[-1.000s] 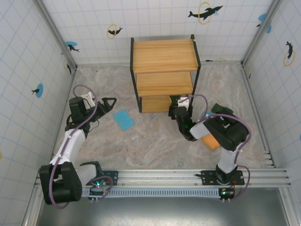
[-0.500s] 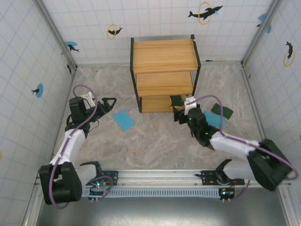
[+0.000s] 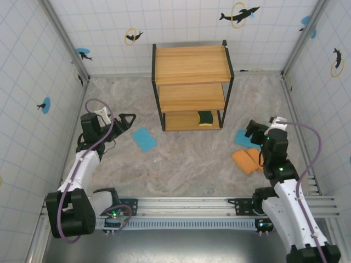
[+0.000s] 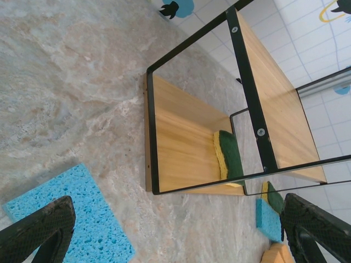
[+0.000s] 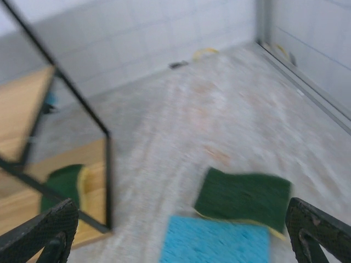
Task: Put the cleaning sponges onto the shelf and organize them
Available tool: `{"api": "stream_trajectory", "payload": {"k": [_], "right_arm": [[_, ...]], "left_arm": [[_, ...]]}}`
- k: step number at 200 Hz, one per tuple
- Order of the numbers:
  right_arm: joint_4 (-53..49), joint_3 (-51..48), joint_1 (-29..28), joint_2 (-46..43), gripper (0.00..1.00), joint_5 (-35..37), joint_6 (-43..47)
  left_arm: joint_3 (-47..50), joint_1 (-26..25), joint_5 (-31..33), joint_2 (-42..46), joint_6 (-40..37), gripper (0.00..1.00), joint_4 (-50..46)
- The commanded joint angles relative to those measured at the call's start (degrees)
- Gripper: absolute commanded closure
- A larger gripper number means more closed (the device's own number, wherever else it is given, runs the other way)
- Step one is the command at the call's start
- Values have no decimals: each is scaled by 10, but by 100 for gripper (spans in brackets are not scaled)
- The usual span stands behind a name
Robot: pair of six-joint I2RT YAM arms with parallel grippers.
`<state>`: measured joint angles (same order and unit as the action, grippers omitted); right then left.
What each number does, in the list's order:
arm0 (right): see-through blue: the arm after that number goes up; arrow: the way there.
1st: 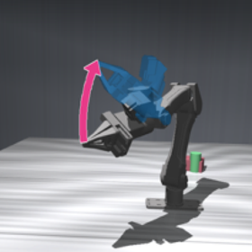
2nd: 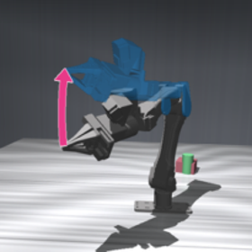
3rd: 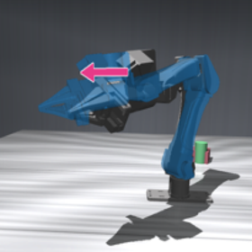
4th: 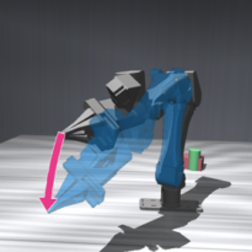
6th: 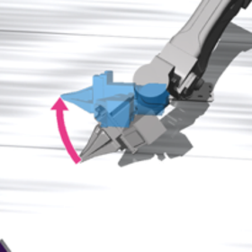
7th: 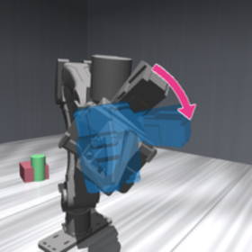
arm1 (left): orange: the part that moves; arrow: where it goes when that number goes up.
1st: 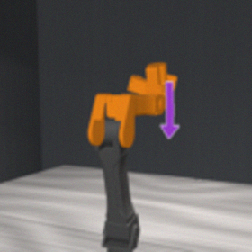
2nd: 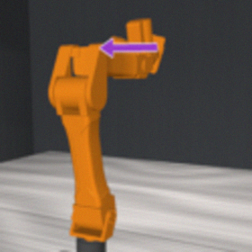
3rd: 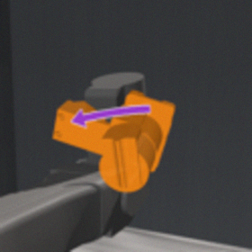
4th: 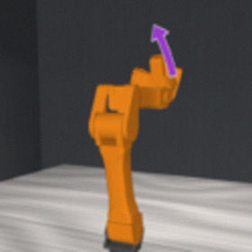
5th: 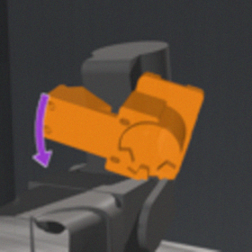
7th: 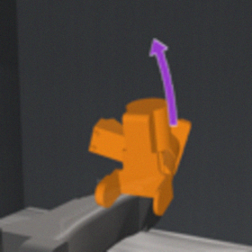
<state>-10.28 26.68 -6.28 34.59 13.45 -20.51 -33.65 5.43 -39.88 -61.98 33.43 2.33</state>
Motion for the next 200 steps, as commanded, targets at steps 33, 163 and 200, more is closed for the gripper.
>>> {"api": "stream_trajectory", "payload": {"k": [33,163,200], "right_arm": [[-72,61,217,156,0,-238,-99],[-36,80,225,322,3,-295,-87],[-12,87,204,362,4,-289,-95]], "left_arm": [[0,5,-1,15,-1,3,-9],[3,4,0,4,-5,2,-7],[4,4,2,4,-6,3,-7]]}}
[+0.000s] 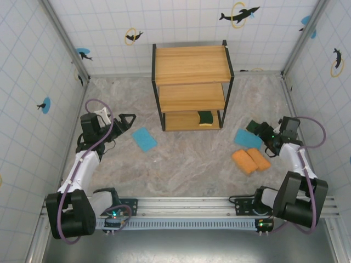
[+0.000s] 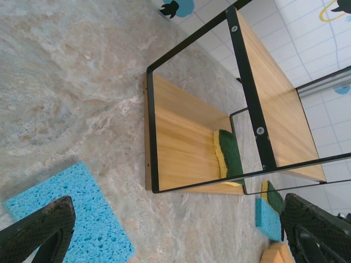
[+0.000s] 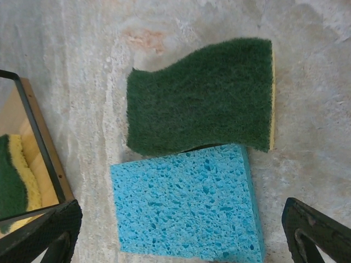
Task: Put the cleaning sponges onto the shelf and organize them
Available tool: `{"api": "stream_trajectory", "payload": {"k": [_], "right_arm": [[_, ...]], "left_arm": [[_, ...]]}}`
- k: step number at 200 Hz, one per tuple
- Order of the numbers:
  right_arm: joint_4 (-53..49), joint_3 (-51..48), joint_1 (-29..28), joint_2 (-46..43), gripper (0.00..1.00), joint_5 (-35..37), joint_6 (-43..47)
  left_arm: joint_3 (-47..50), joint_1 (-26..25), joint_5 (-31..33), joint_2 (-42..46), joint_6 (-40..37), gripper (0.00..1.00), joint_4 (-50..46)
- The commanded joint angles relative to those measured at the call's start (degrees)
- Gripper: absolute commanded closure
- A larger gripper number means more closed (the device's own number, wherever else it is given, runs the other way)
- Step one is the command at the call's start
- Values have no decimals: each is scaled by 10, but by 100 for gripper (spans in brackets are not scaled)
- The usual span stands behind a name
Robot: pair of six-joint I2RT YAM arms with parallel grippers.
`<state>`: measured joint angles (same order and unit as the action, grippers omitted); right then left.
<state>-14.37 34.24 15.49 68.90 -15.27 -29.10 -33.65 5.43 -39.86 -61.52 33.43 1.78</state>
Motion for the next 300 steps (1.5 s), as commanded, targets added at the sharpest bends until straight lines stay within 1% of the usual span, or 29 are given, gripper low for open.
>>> {"api": "stream_trajectory", "payload": {"k": [1,47,68,72,84,110,154,163,172,175,183,204,220,247,300], "right_arm": [[29,12,-15,20,4,-1,-10],[36,25,-52,63,4,29,-11],[38,21,-53,63,4,38,-12],[38,20,-53,62,4,58,-11],[34,19,-53,62,4,70,-10],[28,21,-54,72,4,77,-2],[44,23,-68,107,5,62,-5],[44,26,-75,116,5,53,-6],[70,28,-82,124,5,47,-8],[74,28,-85,126,6,29,-10],[82,31,-93,132,6,21,-14],[82,51,-121,149,6,23,-15],[79,64,-132,160,6,21,-18],[71,73,-129,167,6,7,-14],[-45,126,-92,139,6,28,76]], "left_arm": [[4,4,2,-1,-6,3,-2],[3,4,3,-6,-8,2,-3],[2,4,3,-8,-9,2,-3],[2,4,3,-8,-8,2,-3],[0,5,3,-9,-8,2,-2],[0,5,4,-12,-8,2,0],[-1,5,3,-15,-7,2,2],[-1,5,4,-15,-7,2,2],[-2,3,5,-15,-6,2,2],[-2,4,4,-15,-6,2,2],[-1,4,5,-16,-6,2,2],[-1,5,6,-17,-6,2,2],[-1,4,5,-17,-7,3,1],[-2,4,7,-18,-8,3,-1],[0,4,7,-22,-8,2,2]]}}
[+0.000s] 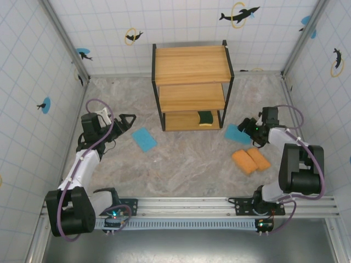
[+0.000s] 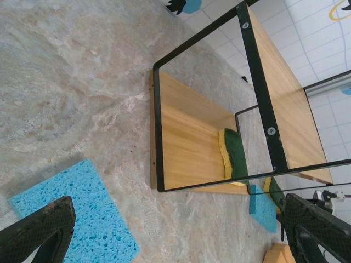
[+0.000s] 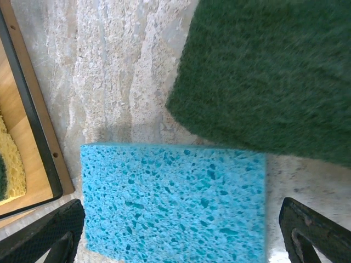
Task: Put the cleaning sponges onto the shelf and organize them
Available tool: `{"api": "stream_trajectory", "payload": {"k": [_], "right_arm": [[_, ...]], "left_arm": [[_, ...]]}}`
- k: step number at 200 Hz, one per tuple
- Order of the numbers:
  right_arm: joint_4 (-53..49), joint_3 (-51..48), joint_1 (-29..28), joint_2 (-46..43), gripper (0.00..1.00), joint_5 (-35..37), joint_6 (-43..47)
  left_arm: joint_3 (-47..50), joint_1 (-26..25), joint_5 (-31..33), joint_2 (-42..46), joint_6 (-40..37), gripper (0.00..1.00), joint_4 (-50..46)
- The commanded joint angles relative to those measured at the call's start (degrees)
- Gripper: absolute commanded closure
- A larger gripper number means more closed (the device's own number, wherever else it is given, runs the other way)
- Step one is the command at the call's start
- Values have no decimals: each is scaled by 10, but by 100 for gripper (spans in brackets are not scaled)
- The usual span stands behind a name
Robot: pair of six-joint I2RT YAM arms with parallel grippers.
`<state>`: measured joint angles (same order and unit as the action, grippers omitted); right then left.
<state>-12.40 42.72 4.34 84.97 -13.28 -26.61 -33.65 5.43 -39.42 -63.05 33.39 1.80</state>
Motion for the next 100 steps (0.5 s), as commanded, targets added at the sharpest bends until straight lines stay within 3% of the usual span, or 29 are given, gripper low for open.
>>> {"api": "stream_trajectory", "payload": {"k": [1,30,100], "right_arm": [[-66,42,20,-22,6,8,51],[-87,66,49,-5,6,-20,68],[-56,91,52,65,8,-49,64]], "left_arm": [[0,4,2,-6,-7,2,3],[1,4,-1,-8,-4,3,7],[1,5,2,-3,-9,3,0]]}}
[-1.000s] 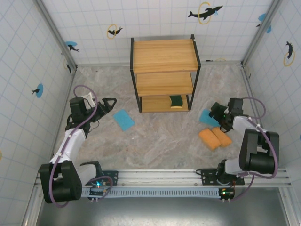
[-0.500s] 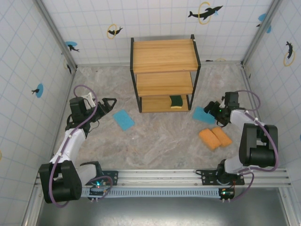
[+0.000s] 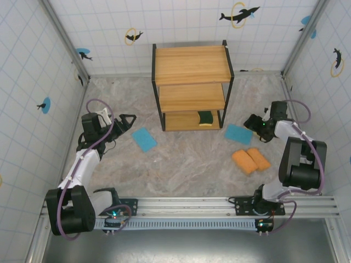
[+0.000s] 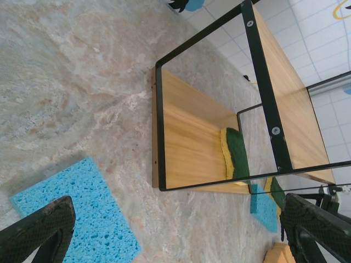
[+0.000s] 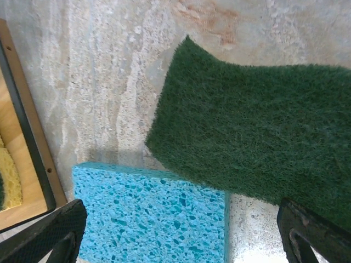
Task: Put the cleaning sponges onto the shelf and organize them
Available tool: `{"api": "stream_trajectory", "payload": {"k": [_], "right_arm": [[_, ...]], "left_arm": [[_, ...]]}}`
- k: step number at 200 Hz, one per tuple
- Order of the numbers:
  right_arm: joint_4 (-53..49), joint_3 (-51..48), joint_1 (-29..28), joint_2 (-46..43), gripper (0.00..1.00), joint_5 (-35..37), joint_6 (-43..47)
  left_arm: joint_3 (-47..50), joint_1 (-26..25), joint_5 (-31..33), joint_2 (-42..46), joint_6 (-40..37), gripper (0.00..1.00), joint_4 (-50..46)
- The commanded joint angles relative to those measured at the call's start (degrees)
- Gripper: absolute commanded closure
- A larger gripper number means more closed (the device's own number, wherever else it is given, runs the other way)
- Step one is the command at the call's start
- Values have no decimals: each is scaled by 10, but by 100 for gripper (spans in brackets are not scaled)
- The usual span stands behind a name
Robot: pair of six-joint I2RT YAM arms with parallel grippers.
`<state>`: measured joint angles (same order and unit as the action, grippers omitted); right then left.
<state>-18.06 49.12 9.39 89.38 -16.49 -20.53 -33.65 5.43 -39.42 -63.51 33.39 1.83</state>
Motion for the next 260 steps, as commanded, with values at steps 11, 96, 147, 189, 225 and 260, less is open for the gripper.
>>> {"api": "stream_trajectory", "payload": {"k": [11,96,147,189,225,260], "right_arm": [[1,29,3,29,8,-13,4],[136,2,21,35,9,7,-97],[164,17,24,61,9,-25,-130],[106,20,16,19,9,-28,-58],[96,7,7,-34,9,-22,-31],[57,30,-11,-21,9,-29,-18]], "left_arm": [[1,5,4,2,-9,3,0],[2,4,4,-1,-8,2,2],[2,5,5,-2,-9,3,1],[0,5,6,-2,-10,2,1],[0,5,5,-3,-9,2,2],[2,5,5,-1,-7,2,3]]}}
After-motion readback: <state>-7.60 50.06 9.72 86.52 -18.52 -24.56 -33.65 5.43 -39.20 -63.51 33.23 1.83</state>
